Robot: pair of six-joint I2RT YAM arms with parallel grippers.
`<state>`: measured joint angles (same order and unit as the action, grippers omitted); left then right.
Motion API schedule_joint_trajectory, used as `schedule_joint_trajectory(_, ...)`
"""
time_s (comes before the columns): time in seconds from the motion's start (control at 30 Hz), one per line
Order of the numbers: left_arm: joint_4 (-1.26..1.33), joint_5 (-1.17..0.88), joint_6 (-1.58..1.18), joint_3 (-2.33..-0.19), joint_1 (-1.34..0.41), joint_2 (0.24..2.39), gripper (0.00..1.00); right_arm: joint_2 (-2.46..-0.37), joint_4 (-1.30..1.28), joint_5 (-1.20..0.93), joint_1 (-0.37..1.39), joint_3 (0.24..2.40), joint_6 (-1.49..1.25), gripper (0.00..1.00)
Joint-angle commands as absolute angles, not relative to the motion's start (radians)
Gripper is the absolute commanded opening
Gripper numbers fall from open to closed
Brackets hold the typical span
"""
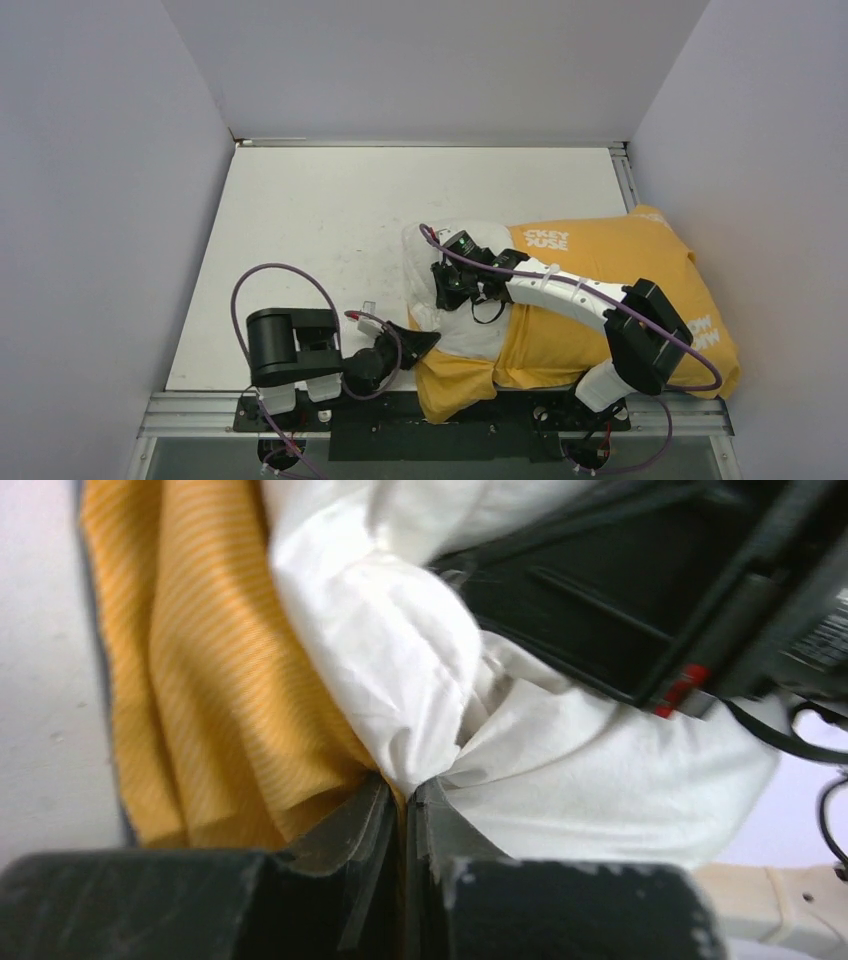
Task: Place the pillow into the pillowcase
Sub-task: Stuff the pillow into the pillowcase.
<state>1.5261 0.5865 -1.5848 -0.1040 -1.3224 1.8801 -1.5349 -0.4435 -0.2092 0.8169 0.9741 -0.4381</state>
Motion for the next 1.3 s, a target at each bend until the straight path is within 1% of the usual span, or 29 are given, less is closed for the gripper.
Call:
schedule_joint_trajectory(0.0,1.568,0.718,-1.31,-0.051,-1.313,1.656,0.0,-1.499,-0.565,-0.132,0.783,0.955,-0.423,0.05)
schedule_joint_trajectory(0.07,1.42,0.731,-1.283,-0.061,-1.312,1.512,0.0,-1.496,-0.568,-0.132,0.782,0.955,-0.421,0.05)
schedule_joint_trajectory(0.13,1.176,0.742,-1.257,-0.091,-1.312,1.309,0.0,-1.496,-0.57,-0.131,0.78,0.955,-0.42,0.05)
schedule_joint_trajectory(0.2,0.664,0.77,-1.306,-0.192,-1.312,1.094,0.0,-1.496,-0.579,-0.122,0.776,0.959,-0.417,0.05)
schedule_joint_trajectory(0.27,0.232,0.825,-1.359,-0.304,-1.314,0.926,0.0,-1.498,-0.587,-0.106,0.771,0.959,-0.414,0.05)
schedule_joint_trajectory(0.3,0.081,0.857,-1.392,-0.334,-1.314,0.867,0.0,-1.499,-0.587,-0.103,0.764,0.957,-0.414,0.05)
schedule_joint_trajectory(0.33,-0.003,0.879,-1.4,-0.344,-1.313,0.801,0.0,-1.5,-0.584,-0.104,0.758,0.954,-0.414,0.05)
schedule_joint_trajectory(0.43,-0.137,0.905,-1.369,-0.34,-1.304,0.639,0.0,-1.507,-0.586,-0.1,0.748,0.954,-0.41,0.05)
schedule_joint_trajectory(0.5,-0.236,0.907,-1.372,-0.361,-1.292,0.575,0.0,-1.509,-0.593,-0.075,0.746,0.954,-0.408,0.05)
schedule_joint_trajectory(0.6,-0.361,0.896,-1.346,-0.421,-1.272,0.559,0.0,-1.514,-0.602,-0.05,0.745,0.95,-0.408,0.05)
schedule_joint_trajectory(0.73,-0.485,0.874,-1.286,-0.525,-1.235,0.619,0.0,-1.54,-0.624,-0.014,0.745,0.95,-0.407,0.05)
schedule_joint_trajectory(0.8,-0.445,0.847,-1.214,-0.537,-1.219,0.621,0.0,-1.545,-0.633,-0.003,0.746,0.948,-0.407,0.05)
schedule_joint_trajectory(0.87,-0.307,0.777,-1.119,-0.501,-1.189,0.595,0.0,-1.531,-0.625,-0.013,0.746,0.944,-0.408,0.05)
schedule_joint_trajectory(0.93,-0.224,0.696,-1.105,-0.462,-1.14,0.579,0.0,-1.517,-0.616,-0.033,0.747,0.946,-0.407,0.05)
schedule_joint_trajectory(1.0,-0.202,0.606,-1.112,-0.451,-1.086,0.593,0.01,-1.506,-0.612,-0.051,0.746,0.954,-0.406,0.05)
schedule_joint_trajectory(1.1,-0.155,0.469,-1.103,-0.44,-1.029,0.652,0.2,-1.485,-0.599,-0.08,0.747,0.962,-0.404,0.05)
schedule_joint_trajectory(1.17,-0.107,0.375,-1.093,-0.433,-1.009,0.714,0.44,-1.467,-0.59,-0.1,0.746,0.965,-0.405,0.05)
schedule_joint_trajectory(1.2,-0.09,0.338,-1.096,-0.433,-1.001,0.747,0.55,-1.458,-0.585,-0.109,0.747,0.966,-0.406,0.07)
schedule_joint_trajectory(1.23,-0.058,0.303,-1.096,-0.429,-0.993,0.783,0.63,-1.444,-0.579,-0.119,0.747,0.967,-0.407,0.09)
schedule_joint_trajectory(1.27,-0.025,0.251,-1.095,-0.423,-0.982,0.817,0.67,-1.427,-0.572,-0.129,0.747,0.969,-0.409,0.15)
